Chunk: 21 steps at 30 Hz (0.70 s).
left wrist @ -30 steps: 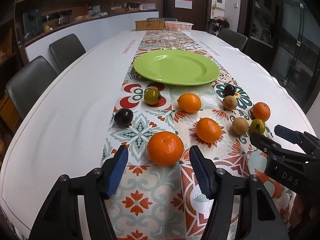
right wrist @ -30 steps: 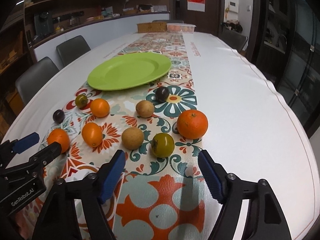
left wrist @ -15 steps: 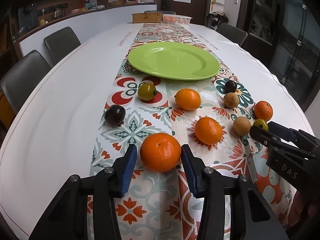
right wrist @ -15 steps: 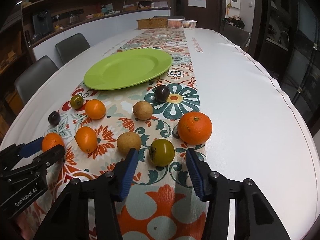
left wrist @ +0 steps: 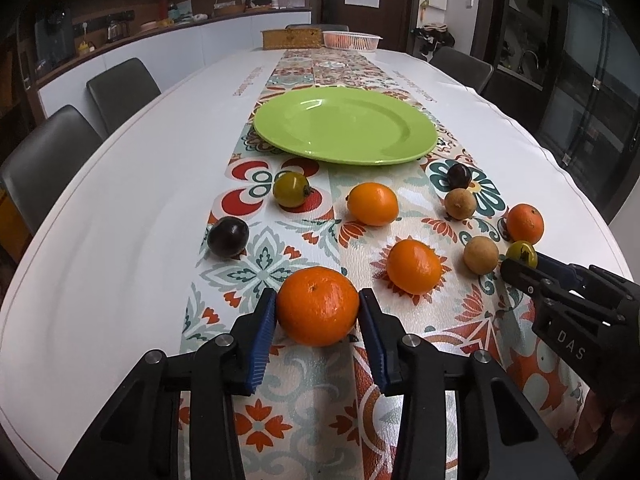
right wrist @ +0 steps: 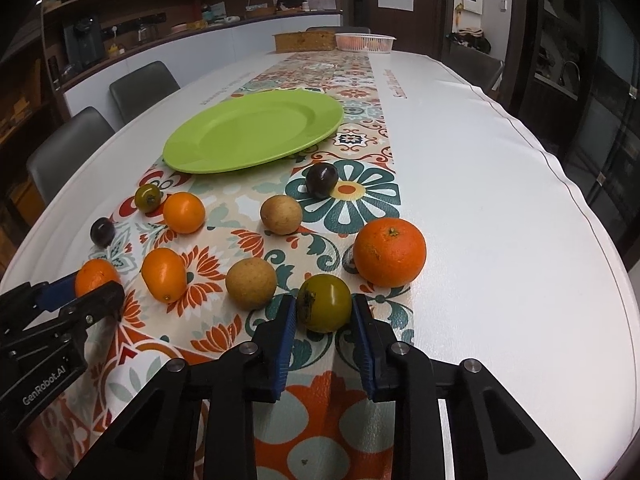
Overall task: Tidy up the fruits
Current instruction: 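Carry the orange with the left tool onto the green plate while the right tool places the green fruit there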
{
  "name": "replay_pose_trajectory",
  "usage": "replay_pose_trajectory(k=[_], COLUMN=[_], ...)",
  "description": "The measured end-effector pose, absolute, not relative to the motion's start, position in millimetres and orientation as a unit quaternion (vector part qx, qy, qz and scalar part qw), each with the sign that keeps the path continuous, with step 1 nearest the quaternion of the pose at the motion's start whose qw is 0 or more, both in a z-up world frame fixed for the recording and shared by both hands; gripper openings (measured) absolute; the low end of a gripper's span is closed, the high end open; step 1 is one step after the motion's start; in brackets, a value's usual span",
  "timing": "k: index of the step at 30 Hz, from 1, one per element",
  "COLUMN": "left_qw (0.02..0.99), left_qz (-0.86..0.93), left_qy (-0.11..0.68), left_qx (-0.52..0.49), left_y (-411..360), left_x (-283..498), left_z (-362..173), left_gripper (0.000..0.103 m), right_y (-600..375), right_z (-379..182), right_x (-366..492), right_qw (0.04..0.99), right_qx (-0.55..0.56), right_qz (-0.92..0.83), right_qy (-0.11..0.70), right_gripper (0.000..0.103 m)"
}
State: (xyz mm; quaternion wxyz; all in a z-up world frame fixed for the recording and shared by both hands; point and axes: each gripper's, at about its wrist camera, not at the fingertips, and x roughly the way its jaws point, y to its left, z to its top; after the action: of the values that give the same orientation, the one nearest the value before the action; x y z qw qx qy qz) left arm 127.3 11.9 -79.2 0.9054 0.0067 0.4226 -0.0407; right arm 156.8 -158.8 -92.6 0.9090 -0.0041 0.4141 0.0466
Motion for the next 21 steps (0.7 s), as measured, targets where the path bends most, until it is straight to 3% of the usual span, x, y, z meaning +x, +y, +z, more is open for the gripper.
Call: replay_pose_trajectory(k=[21], left_qw=[0.929], left_qz=[-0.064], left_qy=[0.366], left_qx=[0.011], left_y=[8.4], left_x=[103.0], left_z=[-27.9], left_gripper=[0.041], right_y=[-128.2], right_z=[-36.2], right_x=[120.5], right_qw=[0.932], right_qx=[-0.039], right_qz=[0.107], right_qy=[0.345], right_gripper=[0.029])
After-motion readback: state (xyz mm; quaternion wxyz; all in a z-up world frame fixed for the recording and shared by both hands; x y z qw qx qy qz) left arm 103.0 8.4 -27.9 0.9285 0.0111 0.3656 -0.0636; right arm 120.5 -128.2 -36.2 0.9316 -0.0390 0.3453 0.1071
